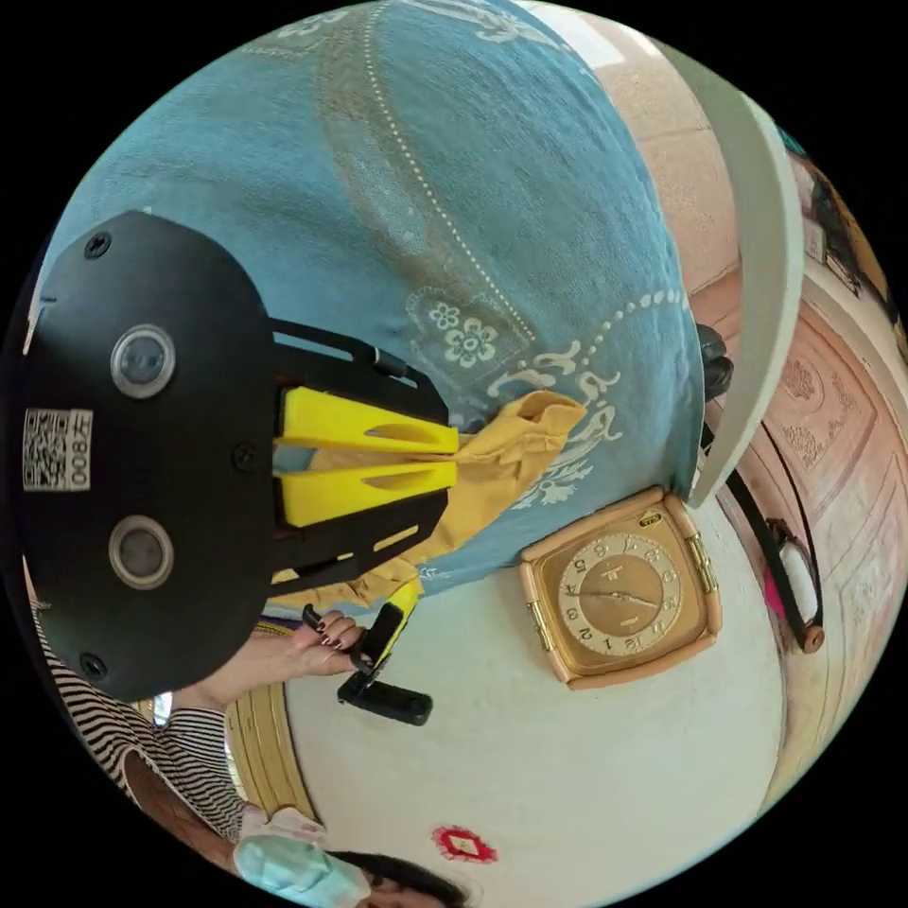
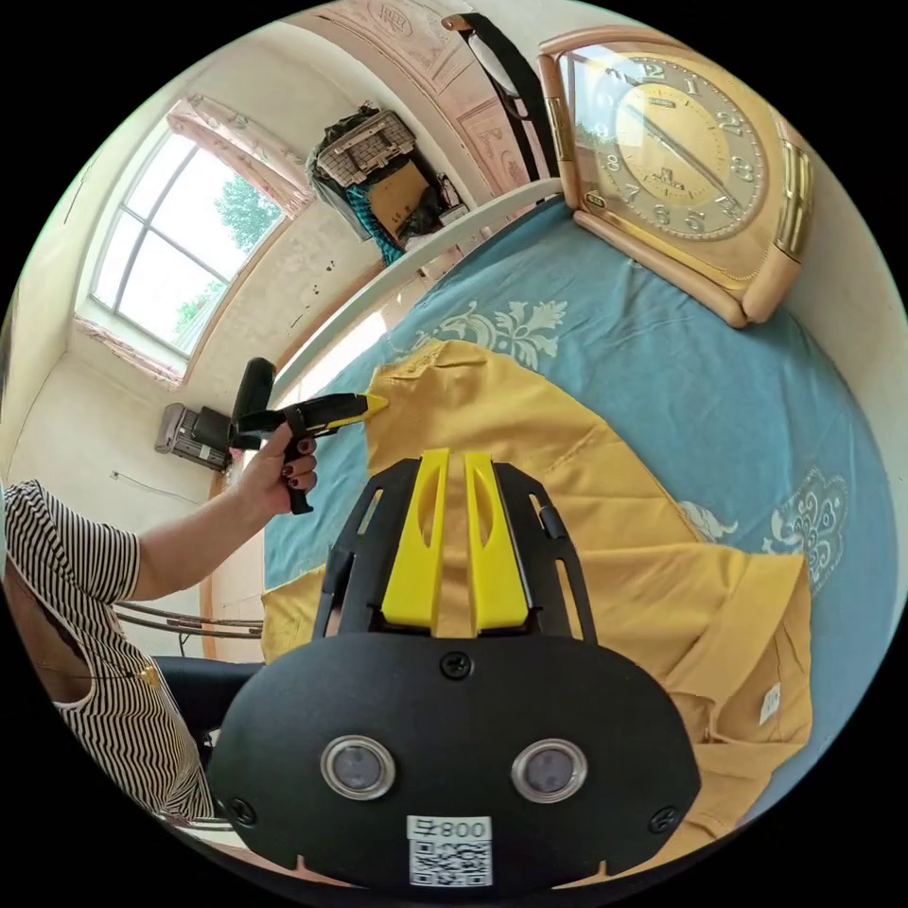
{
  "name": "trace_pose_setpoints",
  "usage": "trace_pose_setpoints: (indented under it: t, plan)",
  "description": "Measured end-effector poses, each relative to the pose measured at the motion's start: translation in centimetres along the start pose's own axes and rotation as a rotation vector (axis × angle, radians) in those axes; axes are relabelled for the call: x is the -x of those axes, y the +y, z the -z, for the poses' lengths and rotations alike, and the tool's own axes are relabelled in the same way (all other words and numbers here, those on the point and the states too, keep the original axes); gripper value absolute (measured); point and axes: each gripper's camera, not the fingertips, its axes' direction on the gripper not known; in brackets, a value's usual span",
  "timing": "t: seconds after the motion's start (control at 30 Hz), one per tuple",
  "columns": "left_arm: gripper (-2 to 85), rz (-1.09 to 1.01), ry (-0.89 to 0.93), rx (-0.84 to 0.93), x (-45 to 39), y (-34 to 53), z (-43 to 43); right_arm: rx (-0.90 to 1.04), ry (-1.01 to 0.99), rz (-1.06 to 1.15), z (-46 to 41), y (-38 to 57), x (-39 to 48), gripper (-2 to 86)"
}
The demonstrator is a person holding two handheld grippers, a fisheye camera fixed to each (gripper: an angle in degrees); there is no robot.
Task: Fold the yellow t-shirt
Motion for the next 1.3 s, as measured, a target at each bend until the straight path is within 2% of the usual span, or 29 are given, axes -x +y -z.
trace_pose_setpoints:
  t: [0.1, 0.17, 0.27, 0.47, 0.73, 0.83, 0.9, 1.03, 1.2, 1.3]
  plan:
    - [1.8, -0.231, -0.026, 0.011, -3.7, 2.2, 0.4, 0.017, -0.031, 0.024, -1.3, -2.3, 0.5, 6.2]
    - [1.7, -0.404, -0.12, 0.056, -6.4, 4.4, -0.2, 0.028, -0.061, 0.019, -2.0, -3.2, 0.5, 6.9]
    - [1.6, -0.546, -0.227, 0.114, -8.2, 6.9, -1.6, 0.076, -0.085, 0.014, -3.7, -4.1, 0.5, 7.8]
    - [1.6, -0.794, -0.445, 0.217, -10.5, 12.1, -4.6, 0.178, 0.012, 0.098, -7.1, -4.1, 3.1, 8.1]
    - [1.3, -0.882, -0.539, 0.262, -10.7, 16.5, -6.4, 0.404, 0.238, 0.322, -14.9, -3.1, 7.9, 8.0]
    - [1.2, -0.892, -0.554, 0.263, -10.6, 17.5, -6.7, 0.43, 0.361, 0.357, -16.9, -2.2, 8.3, 3.1]
    - [1.2, -0.889, -0.559, 0.268, -10.4, 18.0, -6.8, 0.39, 0.433, 0.373, -16.9, -1.6, 8.4, 1.5]
    - [1.3, -0.9, -0.568, 0.221, -10.5, 19.0, -6.0, 0.251, 0.402, 0.294, -13.1, -0.5, 7.0, 0.6]
    - [1.4, -0.943, -0.517, 0.154, -11.8, 20.5, -4.7, -0.11, 0.079, -0.028, -0.9, 4.8, -0.1, 0.5]
    - [1.4, -0.98, -0.469, 0.15, -13.0, 21.7, -4.7, -0.178, -0.015, -0.164, 2.5, 9.0, -3.9, 0.5]
